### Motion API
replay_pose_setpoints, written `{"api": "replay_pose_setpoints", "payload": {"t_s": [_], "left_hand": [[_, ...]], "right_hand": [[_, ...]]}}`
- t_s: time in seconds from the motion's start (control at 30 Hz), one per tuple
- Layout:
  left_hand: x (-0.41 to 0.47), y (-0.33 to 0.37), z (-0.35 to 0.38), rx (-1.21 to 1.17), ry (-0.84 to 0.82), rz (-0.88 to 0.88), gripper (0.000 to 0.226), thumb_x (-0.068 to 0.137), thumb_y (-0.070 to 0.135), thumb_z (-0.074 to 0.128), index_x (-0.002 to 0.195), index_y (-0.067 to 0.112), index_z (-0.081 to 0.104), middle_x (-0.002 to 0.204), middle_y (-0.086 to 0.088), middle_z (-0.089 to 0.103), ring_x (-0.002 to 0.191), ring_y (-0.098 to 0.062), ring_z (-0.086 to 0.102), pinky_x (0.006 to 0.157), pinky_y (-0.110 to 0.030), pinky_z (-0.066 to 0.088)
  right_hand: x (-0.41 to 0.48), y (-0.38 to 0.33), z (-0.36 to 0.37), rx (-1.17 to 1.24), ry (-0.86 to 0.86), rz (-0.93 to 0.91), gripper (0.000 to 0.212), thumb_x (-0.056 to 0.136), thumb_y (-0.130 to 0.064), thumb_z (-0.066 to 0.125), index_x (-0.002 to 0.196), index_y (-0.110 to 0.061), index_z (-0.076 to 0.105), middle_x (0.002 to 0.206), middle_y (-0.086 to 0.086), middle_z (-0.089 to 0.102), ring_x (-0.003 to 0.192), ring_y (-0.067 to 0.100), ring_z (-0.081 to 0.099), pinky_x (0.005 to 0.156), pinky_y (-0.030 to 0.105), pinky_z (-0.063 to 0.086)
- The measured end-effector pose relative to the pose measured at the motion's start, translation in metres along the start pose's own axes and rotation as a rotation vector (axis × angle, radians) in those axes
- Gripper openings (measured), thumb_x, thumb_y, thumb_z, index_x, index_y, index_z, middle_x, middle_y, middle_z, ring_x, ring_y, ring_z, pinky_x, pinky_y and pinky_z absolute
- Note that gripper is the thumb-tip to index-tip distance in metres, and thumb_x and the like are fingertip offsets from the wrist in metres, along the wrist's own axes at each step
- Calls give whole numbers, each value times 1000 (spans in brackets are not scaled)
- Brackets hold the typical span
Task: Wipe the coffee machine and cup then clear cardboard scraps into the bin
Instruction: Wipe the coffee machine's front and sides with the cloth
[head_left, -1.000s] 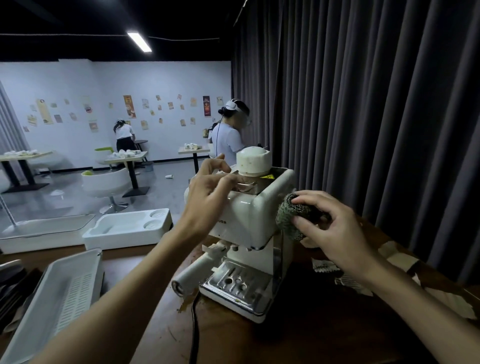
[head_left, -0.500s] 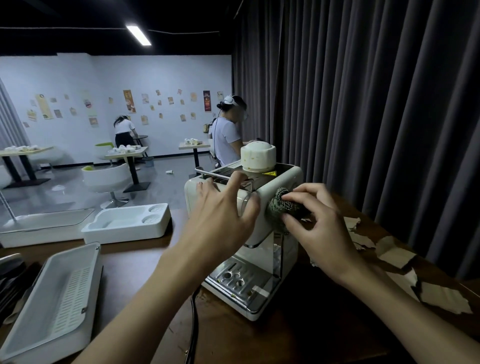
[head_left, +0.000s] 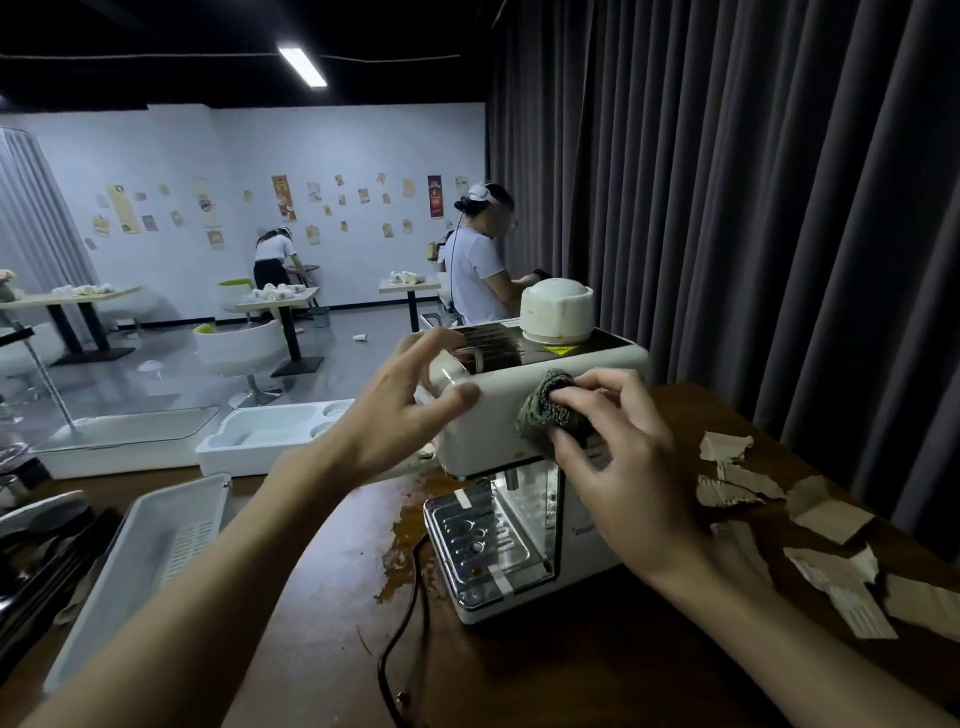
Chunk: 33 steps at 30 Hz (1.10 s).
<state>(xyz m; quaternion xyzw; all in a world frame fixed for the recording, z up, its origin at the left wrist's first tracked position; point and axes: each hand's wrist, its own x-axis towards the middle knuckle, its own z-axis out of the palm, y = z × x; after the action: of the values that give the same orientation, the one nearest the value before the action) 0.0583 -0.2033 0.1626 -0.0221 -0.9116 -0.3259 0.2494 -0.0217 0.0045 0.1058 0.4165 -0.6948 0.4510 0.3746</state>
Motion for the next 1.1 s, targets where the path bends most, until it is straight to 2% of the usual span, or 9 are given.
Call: {"api": "replay_pose_setpoints", "payload": {"t_s": [0.1,0.2,0.33,0.43,0.63,0.73,0.87,1.0,1.1], "left_hand": [[-4,-7,0,99,36,32,56,81,72,48,133,53,47,133,8,33,131,-16,39,109,-35,35],[-6,-11,1,124,21,40,58,84,76,43,139,59,38,137,7,37,130,-15,43,110,-40,41],[-3,-16,-3,42,16,78,57,84,76,49,136,54,42,141,9,44,131,-15,48,110,-48,44],[4,-20,-5,-31,5,86,56,85,70,55,134,43,46,140,7,52,134,-14,48,110,-53,43],[8,-27,-6,-127,-23,67,55,86,62,55,134,35,45,144,1,50,141,-15,42,116,-55,35],[9,-27,-8,-61,-41,68,59,86,66,49,139,42,42,149,6,43,139,-13,41,117,-51,34],[7,-24,-9,-19,-47,67,44,86,70,43,129,71,34,145,21,35,130,-15,48,105,-41,43],[10,-29,-12,-99,-58,100,45,92,56,50,136,50,43,142,23,42,125,5,47,98,-20,39],[11,-32,-17,-173,-76,98,39,93,48,52,132,44,47,136,25,51,123,19,43,92,-4,36]], "right_hand": [[8,-3,6,-8,40,-11,31,82,-1,73,112,-5,68,114,6,53,105,13,52,96,17,42],[8,-4,14,-51,63,-8,30,85,-9,69,115,-4,68,115,10,55,106,20,55,93,32,49],[-3,-9,25,-95,91,4,40,87,-27,69,119,-3,65,120,13,53,113,25,54,100,30,45],[-5,-15,32,-166,66,-11,47,82,-24,75,122,-3,63,122,15,52,116,22,50,105,23,38],[-2,-22,45,-242,-26,-101,41,81,-5,74,121,-4,64,121,18,55,109,33,59,90,42,55],[2,-15,39,-287,15,-110,40,83,-12,72,122,-8,64,119,14,56,107,31,56,88,47,53],[2,-11,37,-281,57,-62,40,84,-16,70,123,-10,64,119,11,55,108,29,55,88,48,52],[4,-21,50,-240,56,-46,36,89,-18,66,123,-7,65,119,13,55,107,27,58,90,41,54],[7,-27,59,-241,24,-108,34,86,-11,72,119,-4,66,115,17,56,105,33,61,89,44,54]]}}
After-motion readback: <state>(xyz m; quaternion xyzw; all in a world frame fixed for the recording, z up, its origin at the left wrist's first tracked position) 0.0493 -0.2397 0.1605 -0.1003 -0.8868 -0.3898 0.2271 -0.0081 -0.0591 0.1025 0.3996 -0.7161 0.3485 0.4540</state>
